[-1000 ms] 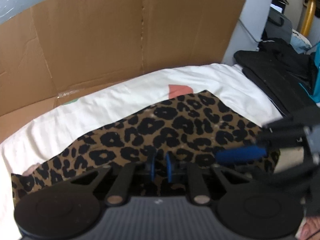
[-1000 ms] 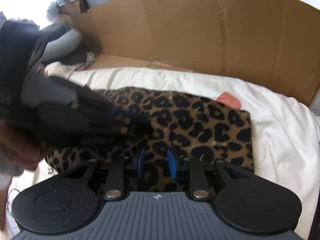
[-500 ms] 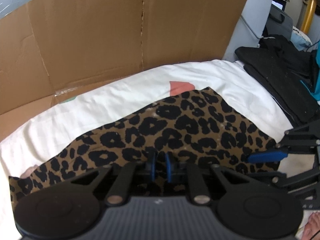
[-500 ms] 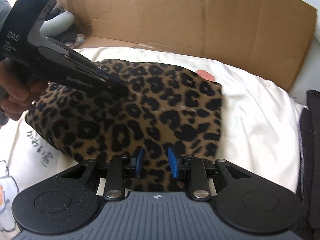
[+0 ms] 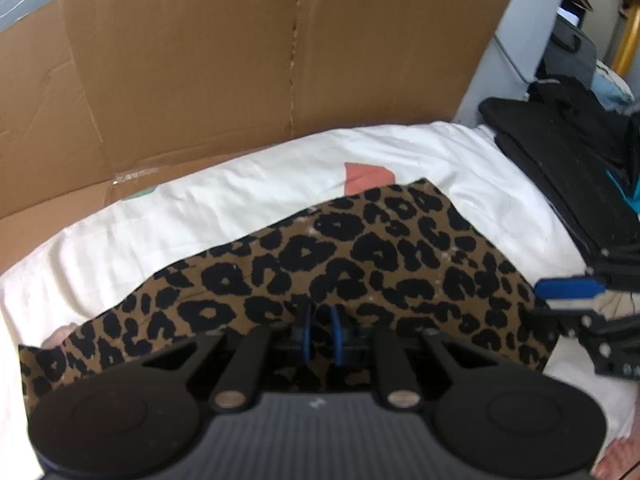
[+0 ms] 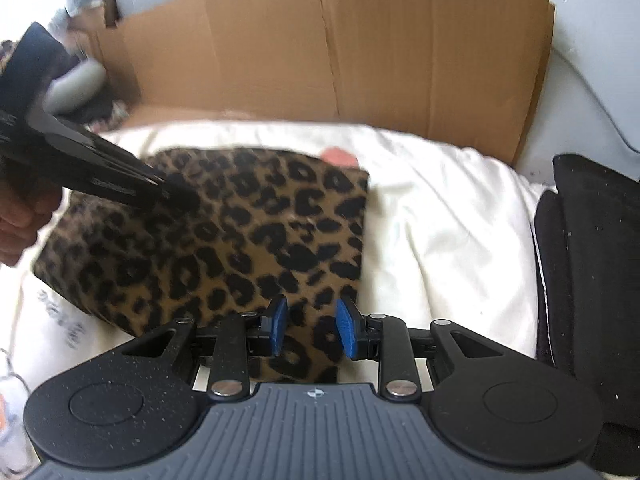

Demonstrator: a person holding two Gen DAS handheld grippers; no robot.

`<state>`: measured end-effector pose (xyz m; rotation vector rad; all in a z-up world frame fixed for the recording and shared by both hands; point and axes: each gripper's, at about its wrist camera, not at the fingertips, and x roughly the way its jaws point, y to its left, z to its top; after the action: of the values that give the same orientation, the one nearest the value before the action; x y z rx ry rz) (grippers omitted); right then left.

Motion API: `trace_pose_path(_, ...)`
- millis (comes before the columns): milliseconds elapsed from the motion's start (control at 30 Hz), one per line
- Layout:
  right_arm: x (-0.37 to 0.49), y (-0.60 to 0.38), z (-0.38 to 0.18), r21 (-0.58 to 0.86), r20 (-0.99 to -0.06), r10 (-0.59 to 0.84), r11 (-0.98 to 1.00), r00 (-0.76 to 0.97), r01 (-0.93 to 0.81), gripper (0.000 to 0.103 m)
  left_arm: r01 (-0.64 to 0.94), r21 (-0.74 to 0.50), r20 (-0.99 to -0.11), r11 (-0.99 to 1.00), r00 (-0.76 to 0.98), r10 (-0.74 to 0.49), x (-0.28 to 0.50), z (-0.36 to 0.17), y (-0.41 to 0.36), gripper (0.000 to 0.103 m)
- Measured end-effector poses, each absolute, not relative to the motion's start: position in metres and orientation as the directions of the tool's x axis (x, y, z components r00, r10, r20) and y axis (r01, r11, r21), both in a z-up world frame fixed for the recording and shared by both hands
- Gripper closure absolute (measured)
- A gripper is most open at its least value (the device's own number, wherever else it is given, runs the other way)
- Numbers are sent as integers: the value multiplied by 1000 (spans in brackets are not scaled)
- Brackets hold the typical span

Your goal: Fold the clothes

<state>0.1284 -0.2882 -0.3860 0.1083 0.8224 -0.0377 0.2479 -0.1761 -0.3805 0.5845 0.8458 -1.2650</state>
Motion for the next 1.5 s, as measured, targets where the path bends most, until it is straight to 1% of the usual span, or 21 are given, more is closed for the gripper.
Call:
trace_pose_path(100, 125, -277, -376, 97, -719, 37, 994, 694, 49, 69, 971, -71, -799, 230, 83, -595, 245, -369, -172, 89)
trace_pose_path(300, 122, -264, -373, 103, -725, 58, 994, 686, 26, 69, 972, -133, -767, 192, 22, -641, 222, -347, -157, 89)
trace_pose_path(600, 116, -270, -388, 99, -755, 29, 993, 656, 70, 70, 980, -177, -783, 89, -85, -616, 181, -359, -151, 89)
trace_pose_path(900, 121, -281, -409, 115, -775, 29, 989, 631, 95, 69, 980, -186, -811, 64, -116, -574, 166, -375, -152, 89)
trace_pose_path(1033, 123, -281, -412, 116, -774, 33, 989, 633, 90, 69, 984, -172, -821, 42, -119, -558, 159, -383, -151, 88)
trace_pose_path(1133, 124, -280, -413, 106, -774, 31, 991, 632, 82, 69, 988, -154, -834, 32, -112, -540, 157, -389, -148, 85)
trace_pose_path(1500, 125, -280, -414, 96, -776, 27, 992, 630, 77, 69, 995, -93, -858, 44, -58, -510, 169, -390, -131, 85)
